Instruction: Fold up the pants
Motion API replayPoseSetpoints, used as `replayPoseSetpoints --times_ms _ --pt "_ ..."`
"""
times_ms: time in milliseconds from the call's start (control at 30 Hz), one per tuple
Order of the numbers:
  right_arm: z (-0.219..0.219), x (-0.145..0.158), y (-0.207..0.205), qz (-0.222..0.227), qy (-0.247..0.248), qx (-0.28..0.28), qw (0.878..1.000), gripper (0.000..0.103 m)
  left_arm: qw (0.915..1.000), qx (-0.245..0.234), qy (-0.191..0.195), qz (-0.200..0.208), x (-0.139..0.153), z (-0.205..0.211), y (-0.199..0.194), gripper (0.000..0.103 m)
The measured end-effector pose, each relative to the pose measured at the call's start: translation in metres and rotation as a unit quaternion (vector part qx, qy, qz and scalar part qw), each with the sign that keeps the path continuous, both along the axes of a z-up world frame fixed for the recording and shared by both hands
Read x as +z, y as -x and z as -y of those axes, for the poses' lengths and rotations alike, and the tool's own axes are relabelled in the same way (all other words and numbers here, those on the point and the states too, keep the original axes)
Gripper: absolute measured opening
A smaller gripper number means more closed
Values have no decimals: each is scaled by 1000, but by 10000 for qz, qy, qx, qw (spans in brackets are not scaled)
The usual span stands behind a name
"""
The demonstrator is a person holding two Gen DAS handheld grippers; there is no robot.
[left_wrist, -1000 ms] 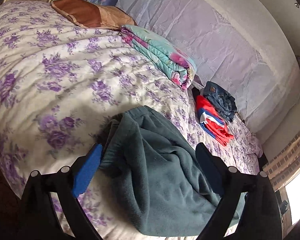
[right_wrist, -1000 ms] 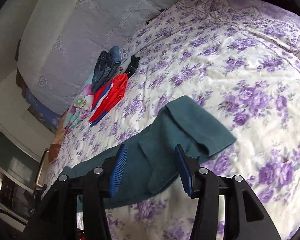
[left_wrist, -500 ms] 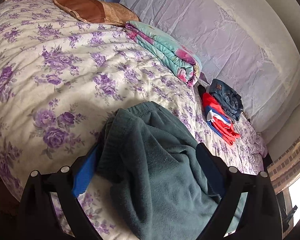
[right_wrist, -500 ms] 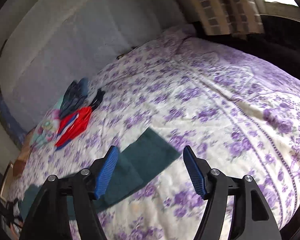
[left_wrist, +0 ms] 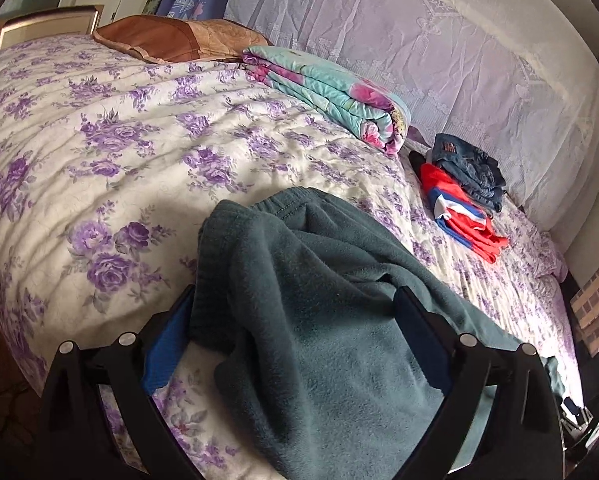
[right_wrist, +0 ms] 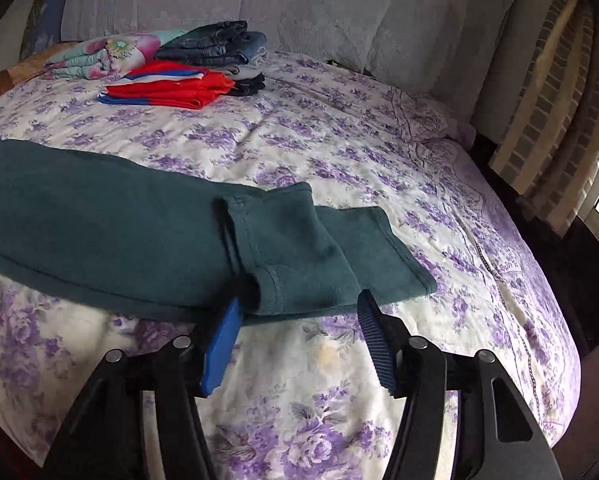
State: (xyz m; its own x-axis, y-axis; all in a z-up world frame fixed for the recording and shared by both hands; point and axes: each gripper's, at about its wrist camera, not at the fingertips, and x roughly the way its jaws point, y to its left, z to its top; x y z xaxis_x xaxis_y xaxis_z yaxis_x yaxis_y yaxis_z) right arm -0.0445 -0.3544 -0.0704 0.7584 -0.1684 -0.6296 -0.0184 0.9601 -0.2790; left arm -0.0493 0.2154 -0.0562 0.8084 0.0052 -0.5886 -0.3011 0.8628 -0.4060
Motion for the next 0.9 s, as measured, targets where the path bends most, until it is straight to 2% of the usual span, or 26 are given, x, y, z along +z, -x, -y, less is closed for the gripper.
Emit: replayPoseSetpoints --times_ms 33,67,133,233,333,400,500,567,600,667,767,833,900 --pt "2 -2 -2 -50 -252 66 9996 21 9999 -22 -93 -44 1 2 -1 93" --pt "6 0 -3 -41 -463 92 9989 11 9999 -39 -124 -71 1 2 -1 93" --pt "11 7 0 109 -821 120 9965 6 10000 -75 -4 -63 4 0 1 93" --pt "35 27 2 300 -1822 85 9828 4 9987 -238 449 42 11 -10 4 93" --pt "76 40 5 514 -3054 -149 9507 2 9960 -457 768 91 23 -15 -2 93" --pt "97 39 5 546 -3511 -343 9341 2 9955 -506 789 158 32 -16 -7 93" --pt "110 27 7 467 -3612 -604 9293 2 9973 -431 525 277 52 -17 -13 93" --pt "107 17 7 304 -3774 -490 9243 3 9984 -327 277 377 68 -19 -20 93" --pt "103 14 6 225 -3842 -400 9221 3 9987 -393 136 296 73 -17 -29 96" --pt "93 11 2 130 -3871 -255 9216 6 9967 -779 -146 -149 71 -9 -61 98" --pt "80 12 -2 45 -3927 -51 9197 6 9913 -1025 -342 -757 54 2 -102 98" --pt "77 14 -3 33 -3895 -14 9210 6 9869 -1156 -255 -1099 39 4 -122 98" --pt "76 16 -2 18 -3865 -12 9223 6 9838 -1197 -5 -1335 28 1 -137 97"
